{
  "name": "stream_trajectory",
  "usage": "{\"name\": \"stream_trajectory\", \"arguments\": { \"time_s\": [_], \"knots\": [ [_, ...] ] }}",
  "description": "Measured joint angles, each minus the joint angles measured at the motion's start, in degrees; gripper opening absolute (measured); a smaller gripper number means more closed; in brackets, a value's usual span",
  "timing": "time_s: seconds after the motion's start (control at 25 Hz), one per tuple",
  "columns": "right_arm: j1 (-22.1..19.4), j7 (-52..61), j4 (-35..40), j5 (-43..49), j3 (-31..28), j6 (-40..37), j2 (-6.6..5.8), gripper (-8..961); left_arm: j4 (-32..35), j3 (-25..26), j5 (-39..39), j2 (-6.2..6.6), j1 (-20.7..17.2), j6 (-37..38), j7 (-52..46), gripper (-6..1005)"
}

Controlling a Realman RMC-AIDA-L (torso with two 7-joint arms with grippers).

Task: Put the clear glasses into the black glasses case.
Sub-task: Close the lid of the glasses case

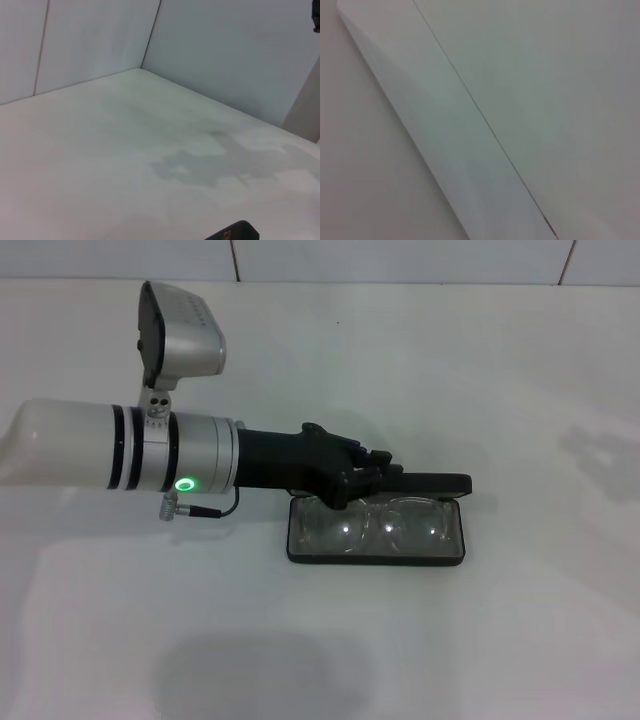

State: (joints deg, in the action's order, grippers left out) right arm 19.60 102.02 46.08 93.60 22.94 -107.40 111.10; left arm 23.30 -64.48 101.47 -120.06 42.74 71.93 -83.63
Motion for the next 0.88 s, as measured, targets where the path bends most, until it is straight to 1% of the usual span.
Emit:
{"name": "stream_trajectory", "arguments": {
  "time_s": [0.32,0.52,0.72,0.88],
  "knots": [
    [0.2,-0.1,-1.6,0.0,0.0,-0.4,-0.23,252,-0.2,-4.5,-0.2,-0.17,-0.1,0.4,1.3,225],
    [0.2,-0.2,-1.7,0.0,0.0,-0.5,-0.26,255,-0.3,-5.7,-0.9,-0.29,-0.5,0.4,2.8,235],
    [-0.2,-0.2,-1.8,0.0,0.0,-0.5,-0.28,257,-0.3,-8.6,-2.9,-0.32,-0.8,0.4,3.7,245],
    [-0.2,-0.2,-2.0,0.5,0.0,-0.6,-0.28,260,-0.1,-9.3,-3.4,-0.24,-1.1,1.1,3.7,253]
  ]
}}
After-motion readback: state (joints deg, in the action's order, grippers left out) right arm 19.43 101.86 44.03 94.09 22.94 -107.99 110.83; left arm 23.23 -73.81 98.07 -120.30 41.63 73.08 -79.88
